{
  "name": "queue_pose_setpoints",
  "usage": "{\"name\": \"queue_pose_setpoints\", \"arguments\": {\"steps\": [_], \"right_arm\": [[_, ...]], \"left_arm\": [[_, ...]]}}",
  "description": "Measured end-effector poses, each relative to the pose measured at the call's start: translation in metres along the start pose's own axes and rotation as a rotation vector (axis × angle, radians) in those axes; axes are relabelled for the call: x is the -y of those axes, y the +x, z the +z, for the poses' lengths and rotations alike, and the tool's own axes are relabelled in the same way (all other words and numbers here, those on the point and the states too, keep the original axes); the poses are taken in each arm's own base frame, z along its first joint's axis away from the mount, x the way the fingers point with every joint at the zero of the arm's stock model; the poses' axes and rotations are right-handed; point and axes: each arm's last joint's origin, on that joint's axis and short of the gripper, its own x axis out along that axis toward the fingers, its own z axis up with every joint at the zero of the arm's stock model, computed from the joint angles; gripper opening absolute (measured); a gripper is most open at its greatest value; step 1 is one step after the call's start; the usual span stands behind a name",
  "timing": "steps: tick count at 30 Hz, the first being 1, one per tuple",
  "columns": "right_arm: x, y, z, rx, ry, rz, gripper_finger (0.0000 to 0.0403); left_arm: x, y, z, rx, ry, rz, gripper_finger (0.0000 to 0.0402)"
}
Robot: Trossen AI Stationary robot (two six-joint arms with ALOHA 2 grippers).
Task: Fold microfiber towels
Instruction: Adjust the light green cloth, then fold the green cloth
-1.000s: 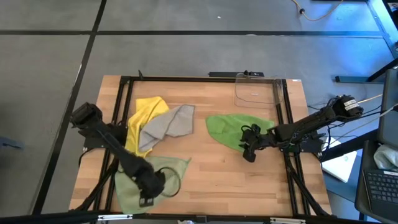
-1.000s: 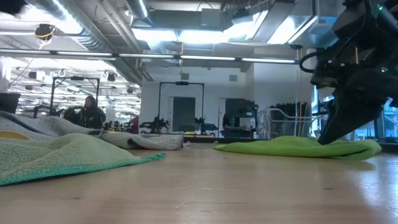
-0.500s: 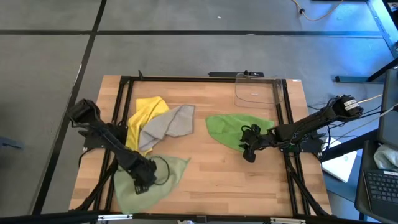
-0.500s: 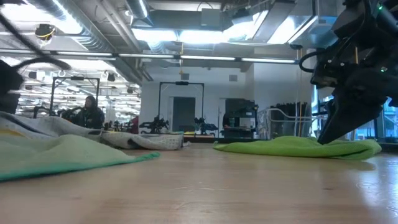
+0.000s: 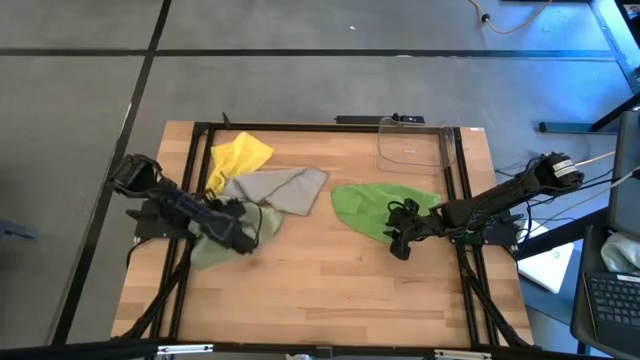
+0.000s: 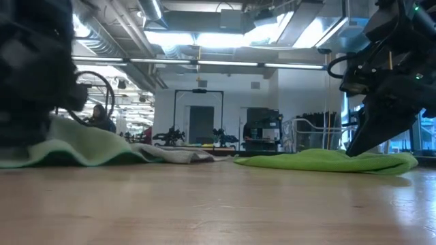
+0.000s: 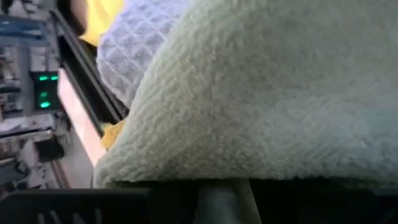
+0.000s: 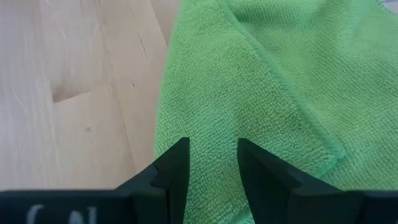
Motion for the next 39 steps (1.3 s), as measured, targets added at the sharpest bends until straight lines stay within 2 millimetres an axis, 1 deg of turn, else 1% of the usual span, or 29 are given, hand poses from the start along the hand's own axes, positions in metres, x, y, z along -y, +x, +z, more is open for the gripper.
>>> {"name": "queue_pose_setpoints", "arguments": {"steps": [2, 5, 7, 9, 11, 16, 19, 22, 25, 28, 30, 33, 35, 37, 39], "right_arm": [[0.0, 0.0, 0.0, 0.0, 0.0, 0.0, 0.0137], [0.0, 0.0, 0.0, 0.0, 0.0, 0.0, 0.0137], [0.0, 0.0, 0.0, 0.0, 0.0, 0.0, 0.0137], [0.0, 0.0, 0.0, 0.0, 0.0, 0.0, 0.0137], [0.0, 0.0, 0.0, 0.001, -0.002, 0.0, 0.0137], [0.0, 0.0, 0.0, 0.005, -0.028, -0.006, 0.0137], [0.0, -0.002, 0.001, 0.015, -0.048, -0.004, 0.0137], [-0.003, -0.009, 0.011, 0.048, -0.069, 0.003, 0.0137], [-0.008, -0.023, 0.029, 0.109, -0.094, 0.009, 0.0137], [-0.011, -0.036, 0.043, 0.124, -0.102, 0.007, 0.0137], [-0.01, -0.04, 0.044, 0.102, -0.113, -0.008, 0.0137], [-0.008, -0.037, 0.039, 0.066, -0.154, -0.055, 0.0137], [-0.005, -0.036, 0.035, 0.024, -0.192, -0.084, 0.0141], [-0.005, -0.034, 0.033, 0.002, -0.203, -0.09, 0.0152], [-0.004, -0.035, 0.033, 0.001, -0.22, -0.086, 0.0172]], "left_arm": [[-0.002, 0.007, 0.004, -0.008, -0.023, 0.002, 0.0121], [-0.006, 0.011, 0.011, -0.021, -0.058, 0.018, 0.0121], [-0.008, 0.008, 0.017, -0.021, -0.058, 0.016, 0.0122], [-0.008, 0.001, 0.025, -0.019, -0.047, 0.0, 0.012], [-0.009, -0.011, 0.035, 0.0, -0.033, -0.012, 0.012], [-0.012, -0.049, 0.061, 0.068, 0.008, -0.086, 0.0119], [-0.012, -0.074, 0.075, 0.153, 0.013, -0.149, 0.0119], [-0.011, -0.103, 0.092, 0.316, -0.015, -0.218, 0.0119], [-0.003, -0.129, 0.112, 0.526, -0.036, -0.339, 0.0119], [0.009, -0.145, 0.131, 0.716, 0.021, -0.487, 0.0119], [0.017, -0.147, 0.144, 0.783, 0.063, -0.565, 0.0119], [0.025, -0.136, 0.154, 0.759, 0.124, -0.59, 0.0119], [0.027, -0.129, 0.157, 0.733, 0.165, -0.576, 0.0119], [0.031, -0.124, 0.16, 0.726, 0.202, -0.563, 0.0119], [0.035, -0.121, 0.165, 0.742, 0.244, -0.578, 0.0119]]}}
